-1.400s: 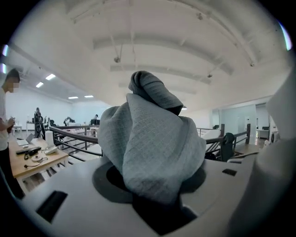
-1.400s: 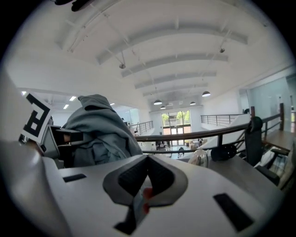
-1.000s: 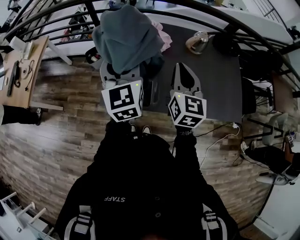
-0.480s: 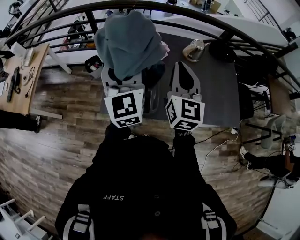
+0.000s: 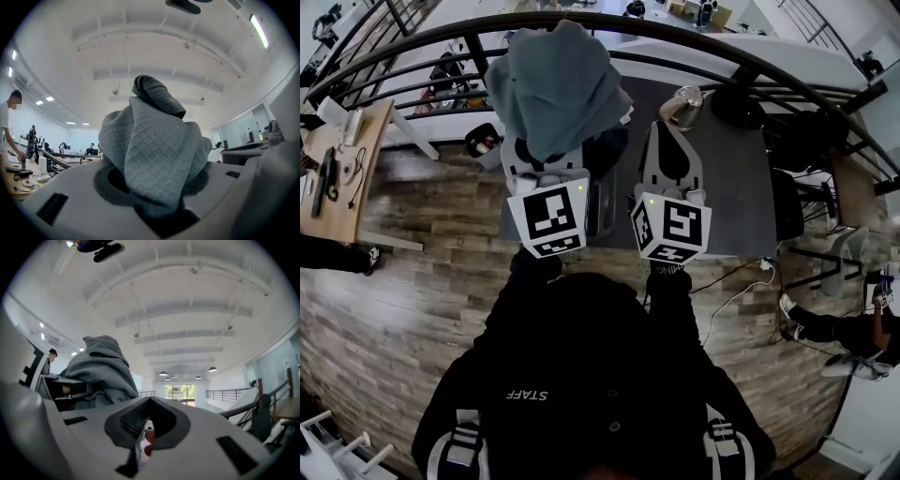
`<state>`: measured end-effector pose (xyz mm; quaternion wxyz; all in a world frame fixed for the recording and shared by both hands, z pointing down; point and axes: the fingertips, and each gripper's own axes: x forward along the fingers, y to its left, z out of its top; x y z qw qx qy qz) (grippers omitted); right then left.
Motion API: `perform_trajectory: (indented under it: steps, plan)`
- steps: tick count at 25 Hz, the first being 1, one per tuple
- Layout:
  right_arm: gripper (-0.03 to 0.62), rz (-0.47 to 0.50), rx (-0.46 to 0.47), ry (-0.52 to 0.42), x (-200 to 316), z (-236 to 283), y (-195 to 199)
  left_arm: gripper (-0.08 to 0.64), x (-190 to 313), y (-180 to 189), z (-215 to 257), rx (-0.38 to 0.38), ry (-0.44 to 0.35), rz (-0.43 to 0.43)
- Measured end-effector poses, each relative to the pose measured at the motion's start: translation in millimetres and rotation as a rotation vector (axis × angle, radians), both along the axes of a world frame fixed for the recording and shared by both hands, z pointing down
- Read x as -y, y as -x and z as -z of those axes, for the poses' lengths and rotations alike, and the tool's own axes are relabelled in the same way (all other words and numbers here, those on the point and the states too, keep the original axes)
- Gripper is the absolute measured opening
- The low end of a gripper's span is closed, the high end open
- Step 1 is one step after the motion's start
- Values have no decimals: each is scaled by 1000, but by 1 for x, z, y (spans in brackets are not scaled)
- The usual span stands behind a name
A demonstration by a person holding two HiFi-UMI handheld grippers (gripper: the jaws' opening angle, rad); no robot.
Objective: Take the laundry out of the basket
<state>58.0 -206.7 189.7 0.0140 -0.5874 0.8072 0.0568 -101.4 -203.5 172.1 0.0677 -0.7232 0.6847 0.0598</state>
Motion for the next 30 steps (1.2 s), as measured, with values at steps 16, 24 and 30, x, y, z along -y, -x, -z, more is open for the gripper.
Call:
perform_trajectory:
  steps: [16,24,30]
  plan:
    - [14,-14,1,-19,-3,4,-1,215,4,1,-2,10,13,-5]
    - [14,-15,9,-15,-4,5,-2,215,3,2,-1,13,16,1]
    - [14,-21,14,-11,-6,2,0,215,2,6,-6,12,31,8]
